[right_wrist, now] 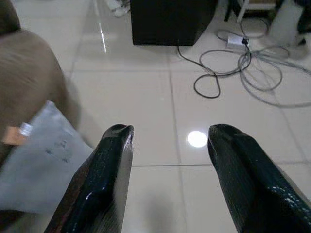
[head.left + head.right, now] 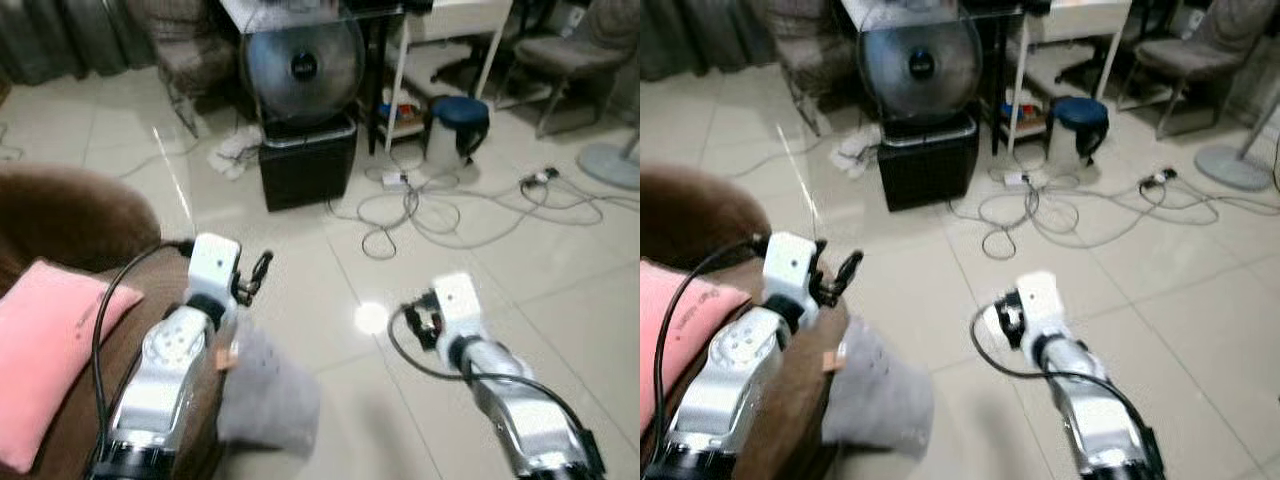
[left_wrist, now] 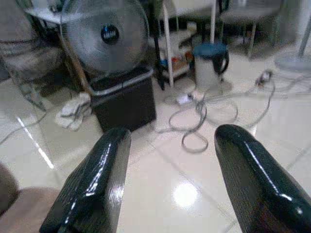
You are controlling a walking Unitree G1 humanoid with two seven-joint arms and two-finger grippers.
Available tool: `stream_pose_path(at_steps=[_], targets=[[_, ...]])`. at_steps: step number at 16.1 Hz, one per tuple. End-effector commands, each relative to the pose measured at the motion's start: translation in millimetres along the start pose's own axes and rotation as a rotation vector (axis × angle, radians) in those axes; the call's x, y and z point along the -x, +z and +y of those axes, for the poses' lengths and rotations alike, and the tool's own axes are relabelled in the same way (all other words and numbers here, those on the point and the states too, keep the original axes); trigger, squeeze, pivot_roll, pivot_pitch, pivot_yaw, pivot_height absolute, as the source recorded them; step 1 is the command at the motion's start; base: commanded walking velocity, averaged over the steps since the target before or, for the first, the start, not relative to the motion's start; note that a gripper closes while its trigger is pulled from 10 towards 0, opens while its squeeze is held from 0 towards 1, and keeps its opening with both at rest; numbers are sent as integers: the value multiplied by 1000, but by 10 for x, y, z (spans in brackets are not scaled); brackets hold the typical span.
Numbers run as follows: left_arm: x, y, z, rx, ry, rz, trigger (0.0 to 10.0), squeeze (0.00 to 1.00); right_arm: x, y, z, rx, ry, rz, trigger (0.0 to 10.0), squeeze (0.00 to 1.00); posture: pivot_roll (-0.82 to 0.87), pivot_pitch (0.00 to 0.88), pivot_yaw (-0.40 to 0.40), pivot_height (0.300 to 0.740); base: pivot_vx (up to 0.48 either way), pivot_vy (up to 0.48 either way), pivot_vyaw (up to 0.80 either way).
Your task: Move the pillow to the sofa from floor
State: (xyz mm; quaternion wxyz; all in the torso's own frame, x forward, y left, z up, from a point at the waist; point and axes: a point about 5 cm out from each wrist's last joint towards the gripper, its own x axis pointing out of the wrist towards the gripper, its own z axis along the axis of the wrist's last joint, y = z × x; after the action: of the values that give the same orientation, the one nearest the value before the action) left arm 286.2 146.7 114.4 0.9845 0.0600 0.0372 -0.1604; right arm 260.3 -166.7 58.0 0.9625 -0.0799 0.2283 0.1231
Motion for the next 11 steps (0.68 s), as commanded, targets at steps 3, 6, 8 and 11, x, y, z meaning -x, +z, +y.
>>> stream_pose_path(at_steps=[3,6,8,11], targets=[[35,-37,14,-10,7,18,10000,0,-10,90,7,-8,-8,-31,10000,0,19,0,19,740,332,0,533],[39,-46,24,-7,23,19,10000,0,-12,78,1,-13,-2,-22,10000,0,22,0,12,740,0,0,0],[46,-48,22,-5,23,20,10000,0,-11,73,9,-9,6,-19,10000,0,22,0,12,740,0,0,0],[50,-58,6,-6,8,25,10000,0,-7,69,7,-9,6,-16,10000,0,23,0,9,740,0,0,0]])
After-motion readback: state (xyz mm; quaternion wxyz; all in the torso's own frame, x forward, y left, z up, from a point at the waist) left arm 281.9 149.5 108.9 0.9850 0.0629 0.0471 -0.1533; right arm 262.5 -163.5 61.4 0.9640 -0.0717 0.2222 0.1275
